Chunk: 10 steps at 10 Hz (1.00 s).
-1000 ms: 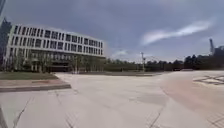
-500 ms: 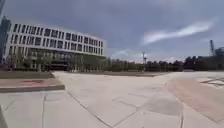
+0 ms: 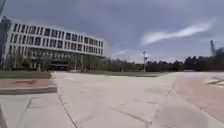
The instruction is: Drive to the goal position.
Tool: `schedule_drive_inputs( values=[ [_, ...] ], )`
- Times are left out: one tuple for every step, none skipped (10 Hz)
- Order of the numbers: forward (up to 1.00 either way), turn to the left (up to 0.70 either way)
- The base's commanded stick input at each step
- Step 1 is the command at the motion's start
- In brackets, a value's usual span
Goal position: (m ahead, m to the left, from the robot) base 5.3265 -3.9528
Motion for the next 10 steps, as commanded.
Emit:
schedule_drive_inputs(
  values=[
    [1.0, 0.0],
    [1.0, 0.02],
    [1.0, 0.24],
    [1.0, 0.4],
    [1.0, 0.4],
    [1.0, 0.4],
    [1.0, 0.34],
    [1.0, 0.18],
    [1.0, 0.04],
    [1.0, 0.0]
  ],
)
